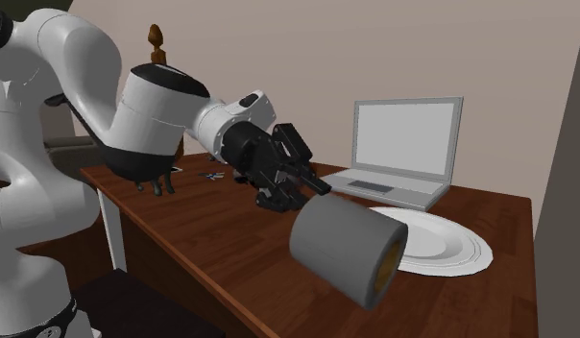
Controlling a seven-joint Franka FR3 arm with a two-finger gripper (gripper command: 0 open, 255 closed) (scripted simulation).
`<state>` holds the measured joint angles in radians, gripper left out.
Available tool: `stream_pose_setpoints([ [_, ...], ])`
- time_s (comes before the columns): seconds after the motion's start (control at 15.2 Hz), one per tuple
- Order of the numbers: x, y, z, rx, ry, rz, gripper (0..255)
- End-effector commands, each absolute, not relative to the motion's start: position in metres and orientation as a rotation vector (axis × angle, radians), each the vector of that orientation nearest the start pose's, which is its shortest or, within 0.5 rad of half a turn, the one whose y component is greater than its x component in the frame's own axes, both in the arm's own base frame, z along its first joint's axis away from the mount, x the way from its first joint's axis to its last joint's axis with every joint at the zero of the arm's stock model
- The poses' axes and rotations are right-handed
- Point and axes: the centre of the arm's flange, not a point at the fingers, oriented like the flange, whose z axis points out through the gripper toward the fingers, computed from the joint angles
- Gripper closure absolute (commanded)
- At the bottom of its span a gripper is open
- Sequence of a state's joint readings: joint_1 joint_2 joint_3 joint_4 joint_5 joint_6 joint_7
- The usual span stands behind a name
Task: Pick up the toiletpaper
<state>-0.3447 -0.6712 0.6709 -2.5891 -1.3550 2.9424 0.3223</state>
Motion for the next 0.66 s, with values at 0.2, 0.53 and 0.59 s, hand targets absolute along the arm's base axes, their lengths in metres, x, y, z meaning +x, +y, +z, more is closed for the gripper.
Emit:
stream_pose_setpoints([
  [0.2, 0.364, 0.206, 0.494, 1.598, 1.298, 0.908, 255],
  [0.53, 0.364, 0.206, 0.516, 1.598, 1.298, 0.908, 255],
  [0.59, 0.364, 0.206, 0.516, 1.598, 1.298, 0.908, 255],
])
